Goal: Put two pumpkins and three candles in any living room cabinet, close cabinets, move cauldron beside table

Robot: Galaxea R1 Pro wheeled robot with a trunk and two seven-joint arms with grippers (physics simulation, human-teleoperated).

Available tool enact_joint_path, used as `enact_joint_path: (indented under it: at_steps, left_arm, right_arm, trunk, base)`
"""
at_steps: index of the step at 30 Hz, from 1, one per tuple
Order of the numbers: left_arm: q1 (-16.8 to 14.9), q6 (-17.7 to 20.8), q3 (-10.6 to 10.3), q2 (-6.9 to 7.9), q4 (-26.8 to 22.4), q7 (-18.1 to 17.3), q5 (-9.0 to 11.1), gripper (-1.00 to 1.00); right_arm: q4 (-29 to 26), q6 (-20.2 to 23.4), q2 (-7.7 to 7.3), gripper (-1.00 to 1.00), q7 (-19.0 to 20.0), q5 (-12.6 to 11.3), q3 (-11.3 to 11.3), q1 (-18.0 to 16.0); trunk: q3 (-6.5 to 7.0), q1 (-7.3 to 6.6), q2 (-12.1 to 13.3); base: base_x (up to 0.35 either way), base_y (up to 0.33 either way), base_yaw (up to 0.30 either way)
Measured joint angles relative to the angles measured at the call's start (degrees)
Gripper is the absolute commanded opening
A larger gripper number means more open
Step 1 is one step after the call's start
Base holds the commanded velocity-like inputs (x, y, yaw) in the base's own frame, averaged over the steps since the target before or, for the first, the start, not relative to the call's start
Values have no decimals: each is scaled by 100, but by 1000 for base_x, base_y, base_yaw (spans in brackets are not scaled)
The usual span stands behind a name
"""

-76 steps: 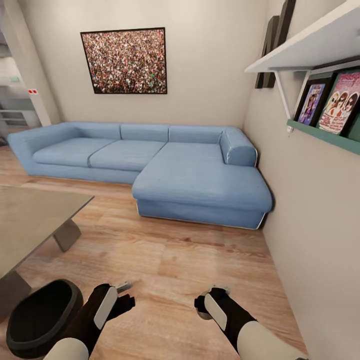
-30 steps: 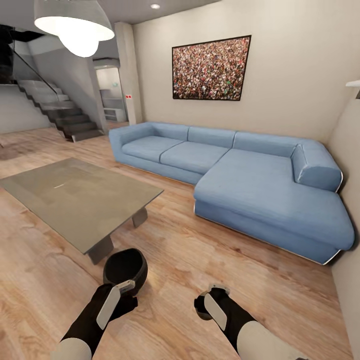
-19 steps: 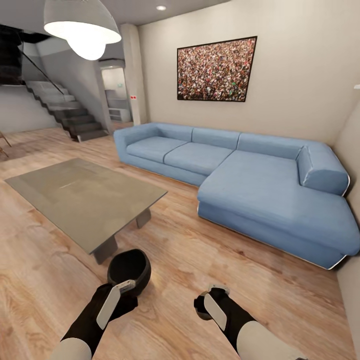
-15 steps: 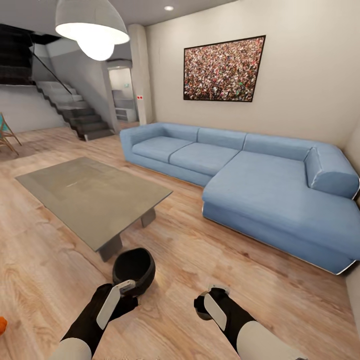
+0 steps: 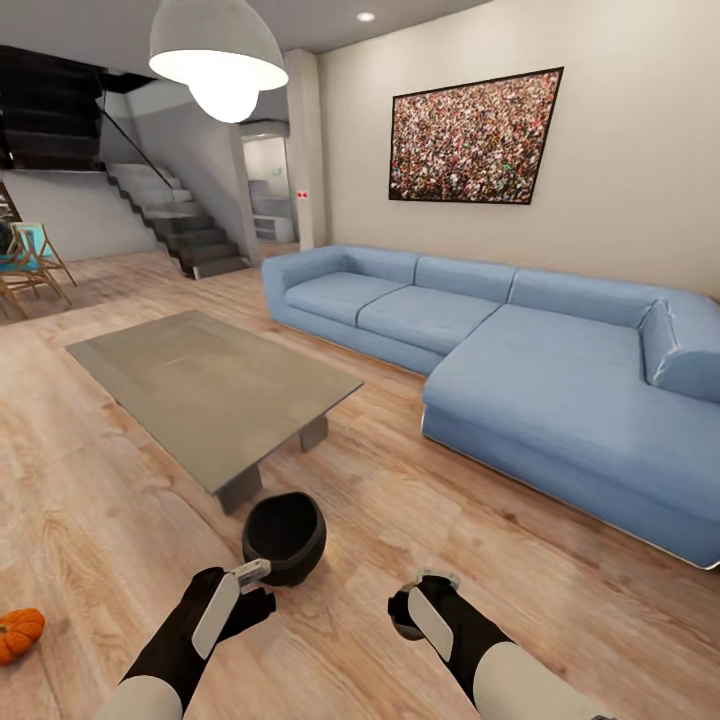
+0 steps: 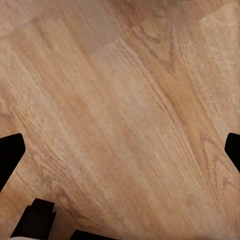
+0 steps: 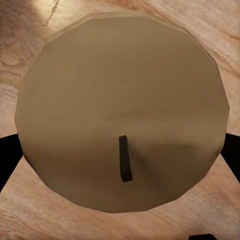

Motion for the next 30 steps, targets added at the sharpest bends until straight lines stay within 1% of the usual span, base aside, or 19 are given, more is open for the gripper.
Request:
enact_joint_path:
  at_steps: [3,10,16,19,23,24,26,30]
  left_arm:
    - [0,6,-3,2,0,-5,7,100]
    - [0,26,-3,-1,0,-15,9,100]
    - [0,30,-4,11,0,-21,9,100]
    - [0,38,1,33,0,-19,9,100]
    - [16,54,-8,55,15,-15,-10,100]
    - [23,58,8,82,22,-19,-13,100]
    - [46,58,15,224,35,-27,-14,100]
    - [104,46,31,448,42,-33,-21,100]
  right_arm:
    - [0,-3,0,-100,0,18,3,0]
    - [0,17,0,-100,-7,43,21,0]
    - [1,26,0,-100,-25,55,28,0]
    - [1,32,0,-100,-180,45,31,0]
    - [-4,156,-1,-100,-555,21,30,1]
    - [-5,233,-1,-100,-628,12,29,1]
    - [-16,331,0,-100,-713,7,31,0]
    - [-32,339,0,-100,-768,-1,30,2]
  trunk:
    - [0,0,0]
    - [0,0,0]
    - [0,0,0]
    - [0,0,0]
    - [0,0,0]
    - [0,0,0]
    - [0,0,0]
    - [0,0,0]
  base:
    - [0,53,231]
    - [0,187,284]
    - [0,32,291]
    - [0,2,291]
    - [0,1,291]
    - [0,0,291]
    - [0,0,291]
    - [0,0,291]
